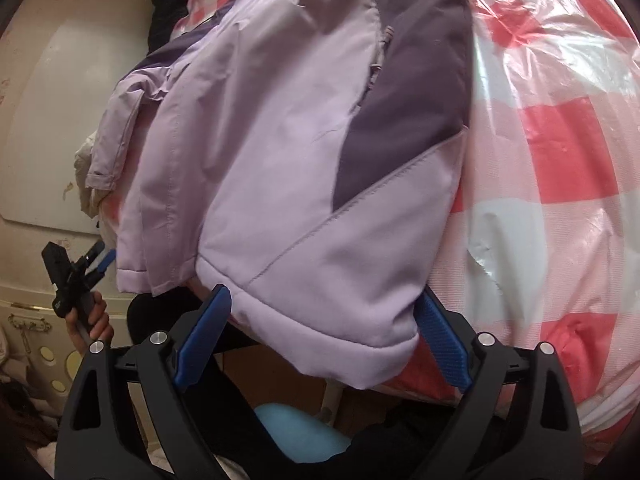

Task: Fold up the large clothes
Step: 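Close the right gripper on the sleeve cuff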

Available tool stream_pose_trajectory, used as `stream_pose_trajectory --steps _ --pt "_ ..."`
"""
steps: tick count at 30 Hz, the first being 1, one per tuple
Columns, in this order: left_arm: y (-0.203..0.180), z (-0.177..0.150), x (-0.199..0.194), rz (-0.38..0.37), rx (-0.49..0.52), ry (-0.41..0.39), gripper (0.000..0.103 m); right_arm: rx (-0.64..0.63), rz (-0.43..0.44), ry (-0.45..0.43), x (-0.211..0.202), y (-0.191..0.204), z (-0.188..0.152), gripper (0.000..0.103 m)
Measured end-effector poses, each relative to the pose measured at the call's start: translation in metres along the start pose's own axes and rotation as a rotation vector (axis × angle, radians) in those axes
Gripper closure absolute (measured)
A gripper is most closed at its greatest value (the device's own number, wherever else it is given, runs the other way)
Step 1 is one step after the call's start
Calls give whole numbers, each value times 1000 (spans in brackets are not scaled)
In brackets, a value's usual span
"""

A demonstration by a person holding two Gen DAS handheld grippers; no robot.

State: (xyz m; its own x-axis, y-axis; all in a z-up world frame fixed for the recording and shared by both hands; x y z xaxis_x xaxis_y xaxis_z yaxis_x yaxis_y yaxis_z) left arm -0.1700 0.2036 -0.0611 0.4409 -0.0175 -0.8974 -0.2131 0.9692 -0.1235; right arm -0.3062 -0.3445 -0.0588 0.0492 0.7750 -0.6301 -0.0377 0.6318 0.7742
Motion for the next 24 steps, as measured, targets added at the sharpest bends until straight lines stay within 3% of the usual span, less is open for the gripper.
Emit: stream_pose_trajectory --steps 2,5,6,7,8,10,11,16,19,20,22,24 --pt "-3 -15 19 37 24 41 7 7 -7 -13 3 -3 -3 20" --pt "-20 -30 43 43 53 95 7 -6 -7 -76 10 -2 1 52" --pt "-26 -33 51 51 70 99 8 -9 25 -100 11 2 3 69" --pt "-32 -34 55 54 80 99 20 -6 58 -125 10 6 6 72" --pt "-39 -35 58 28 91 98 54 -25 102 -164 6 17 12 73" --pt "-52 -30 55 -43 64 98 81 -51 166 -222 -6 35 22 76" --pt "-54 -24 51 -44 71 63 86 -74 197 -263 -17 47 30 77" --pt "-49 38 -32 -44 74 -150 87 -172 262 -464 -107 94 61 79" --pt "-42 55 -62 -13 114 -205 87 -232 186 -507 -161 101 56 80" --pt "-40 56 -61 8 138 -200 84 -242 159 -474 -164 96 50 79" --pt "-42 41 -43 39 240 -118 73 -240 70 -383 -156 75 33 75" --pt "-36 9 -11 143 379 -9 63 -189 -60 -169 -113 33 4 68"
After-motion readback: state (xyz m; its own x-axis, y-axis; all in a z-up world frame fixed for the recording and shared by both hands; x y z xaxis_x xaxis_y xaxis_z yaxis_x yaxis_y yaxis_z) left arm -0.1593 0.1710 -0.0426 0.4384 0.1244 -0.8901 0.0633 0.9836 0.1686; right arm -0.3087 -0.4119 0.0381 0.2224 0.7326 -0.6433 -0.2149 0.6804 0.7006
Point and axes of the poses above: each gripper's, at about its wrist camera, not at the fingertips, and x roughly the way its jaws point, y to its left, z to its top, the point moved 9 cm from there along x, roughly the way its jaws point, and after that the axes turned 10 degrees about z, right-handed, at the moved point
